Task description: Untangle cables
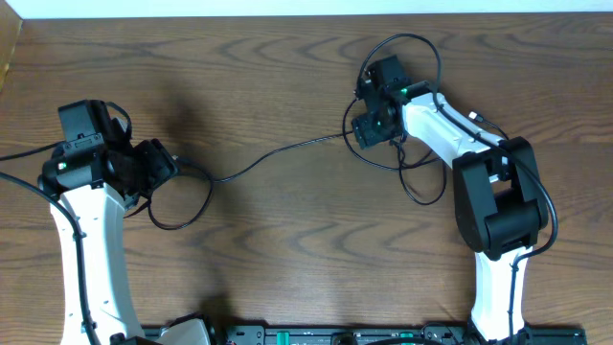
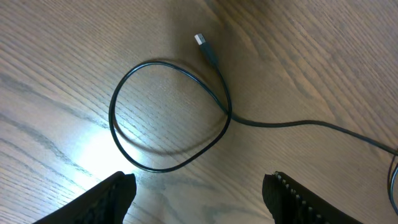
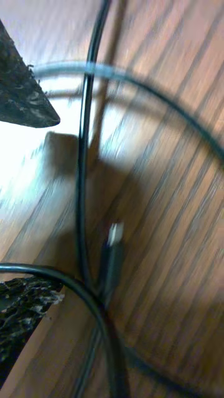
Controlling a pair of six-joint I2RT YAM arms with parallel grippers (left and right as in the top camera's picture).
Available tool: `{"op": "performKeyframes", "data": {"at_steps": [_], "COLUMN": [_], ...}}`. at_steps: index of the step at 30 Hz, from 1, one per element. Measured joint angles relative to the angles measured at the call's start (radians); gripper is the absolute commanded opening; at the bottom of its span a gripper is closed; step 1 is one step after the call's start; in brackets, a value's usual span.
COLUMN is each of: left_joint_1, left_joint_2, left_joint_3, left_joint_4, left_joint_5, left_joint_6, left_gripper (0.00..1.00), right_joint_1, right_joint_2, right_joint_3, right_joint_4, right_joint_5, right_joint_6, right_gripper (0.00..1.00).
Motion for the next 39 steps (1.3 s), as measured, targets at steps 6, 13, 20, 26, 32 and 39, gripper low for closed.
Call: {"op": "performKeyframes", "data": {"at_steps": [6,13,20,26,32,39], "left_joint_1": [0.000,0.000,0.000,0.000,0.000,0.000], "left_joint_2": [0.000,0.000,0.000,0.000,0.000,0.000], "left_joint_3": [0.000,0.000,0.000,0.000,0.000,0.000], "left_joint_4": [0.000,0.000,0.001,0.001,0.001,0.001], "left_joint_5": [0.000,0.000,0.000,0.000,0.011,0.014], "left_joint_6": [0.000,0.000,0.000,0.000,0.001,0.008], "left_gripper": [0.71,0.71,0.71,0.71,0.71,0.71], "right_joint_1": [0.000,0.002,0.038,0.101,0.121,0.121], "right_joint_2": [0.002,0.003,0.003,0.003,0.003,0.004], "right_joint_3": [0.000,0.000,0.000,0.000,0.003,0.004], "right_joint_4": [0.024,0.027,0.028,0.035,0.016,-0.002], "right_joint_5": [-0.105,-0.180,-0.189,-0.117,-0.032,0.073], "right_joint_6": [0.001,0.002,0.001,0.001,0.016,0.027], "right_gripper": [0.73,0.75,0.79,0.79,0.76,0.74]}}
